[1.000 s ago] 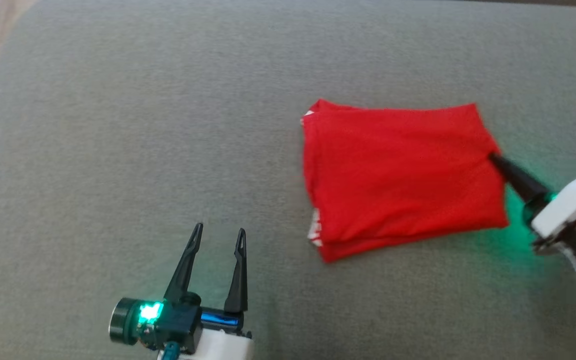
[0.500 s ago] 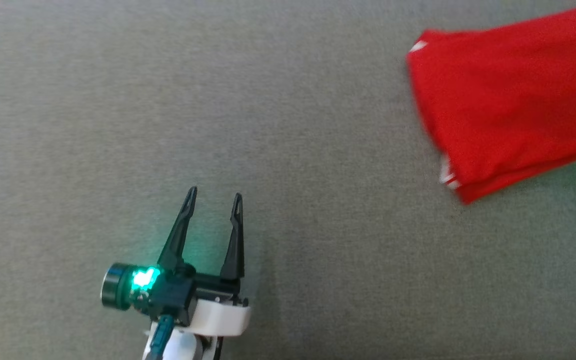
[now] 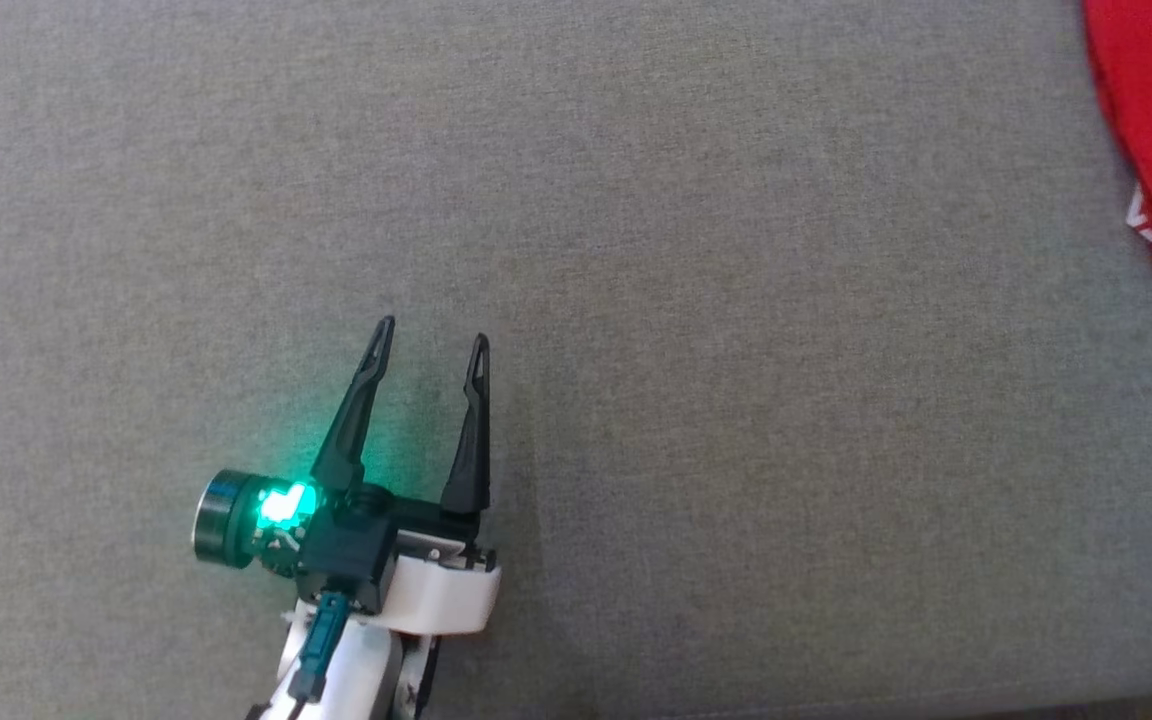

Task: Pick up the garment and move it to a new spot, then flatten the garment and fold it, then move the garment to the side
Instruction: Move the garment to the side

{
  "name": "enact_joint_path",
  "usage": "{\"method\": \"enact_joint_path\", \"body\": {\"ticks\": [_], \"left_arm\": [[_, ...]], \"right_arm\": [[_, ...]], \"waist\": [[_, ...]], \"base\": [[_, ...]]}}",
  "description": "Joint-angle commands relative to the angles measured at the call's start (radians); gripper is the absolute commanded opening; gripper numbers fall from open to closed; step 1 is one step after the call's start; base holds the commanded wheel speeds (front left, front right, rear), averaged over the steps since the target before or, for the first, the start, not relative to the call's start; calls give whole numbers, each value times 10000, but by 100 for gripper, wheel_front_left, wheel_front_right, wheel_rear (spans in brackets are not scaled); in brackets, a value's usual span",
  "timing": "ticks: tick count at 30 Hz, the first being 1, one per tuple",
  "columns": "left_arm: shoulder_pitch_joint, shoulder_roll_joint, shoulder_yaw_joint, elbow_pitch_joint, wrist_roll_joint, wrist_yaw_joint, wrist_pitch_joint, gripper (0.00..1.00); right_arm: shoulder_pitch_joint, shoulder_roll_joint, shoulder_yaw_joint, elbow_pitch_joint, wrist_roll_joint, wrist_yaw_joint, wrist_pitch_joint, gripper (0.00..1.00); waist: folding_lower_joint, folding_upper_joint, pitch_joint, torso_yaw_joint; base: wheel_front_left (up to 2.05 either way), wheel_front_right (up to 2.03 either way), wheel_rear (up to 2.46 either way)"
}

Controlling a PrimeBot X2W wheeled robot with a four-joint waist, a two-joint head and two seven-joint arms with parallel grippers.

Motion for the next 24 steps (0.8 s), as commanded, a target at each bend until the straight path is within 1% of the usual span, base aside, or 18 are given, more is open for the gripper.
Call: {"method": "enact_joint_path", "body": {"ticks": [1, 2, 3, 4, 6, 8, 10, 14, 18, 21, 24], "left_arm": [[-150, 70, 322, -363, 44, 87, -78, 100], [-164, 59, 356, -398, -24, 104, -78, 100], [-171, 44, 404, -441, -115, 134, -78, 100], [-170, 31, 443, -459, -198, 163, -78, 100], [-156, 15, 469, -448, -346, 145, -78, 100], [-136, -9, 520, -463, -555, 139, -78, 100], [-92, -25, 576, -479, -673, 163, -78, 100], [93, -42, 714, -445, -791, 241, -78, 100], [411, -51, 847, -352, -891, 264, -78, 100], [699, -55, 932, -273, -957, 250, -78, 100], [1039, -57, 1056, -185, -1046, 240, -78, 100]], "right_arm": [[398, -830, -204, 28, -136, 67, -149, 0], [509, -897, -205, 111, -190, 67, -168, 31], [625, -990, -181, 209, -340, 67, -250, 88], [698, -1045, -166, 279, -522, 67, -387, 100], [745, -1048, -154, 351, -687, 67, -522, 100], [835, -1014, -5, 444, -1138, 67, -668, 100], [776, -790, 176, 362, -1594, 67, -631, 100], [625, 313, 541, -23, -2220, 67, -432, 100], [893, 1577, 1096, -481, -2862, 67, -552, 100], [1268, 2529, 1689, -745, -3559, 67, -875, 100], [1687, 3592, 2133, -703, -4128, 67, -1623, 100]], "waist": [[-1, 0, -38, 20], [-1, 0, -80, 39], [-1, 0, -135, 59], [-1, 0, -203, 83], [-1, 0, -295, 111], [-1, 0, -534, 170], [-1, 0, -842, 225], [-1, 0, -1637, 290], [-1, 0, -2505, 296], [-1, 0, -3118, 307], [-1, 0, -3644, 282]], "base": [[0, 0, 0], [0, 0, 0], [0, 0, 0], [0, 0, 0], [0, 0, 0], [0, 0, 0], [0, 0, 0], [0, 0, 0], [0, 0, 0], [0, 0, 0], [0, 0, 0]]}}
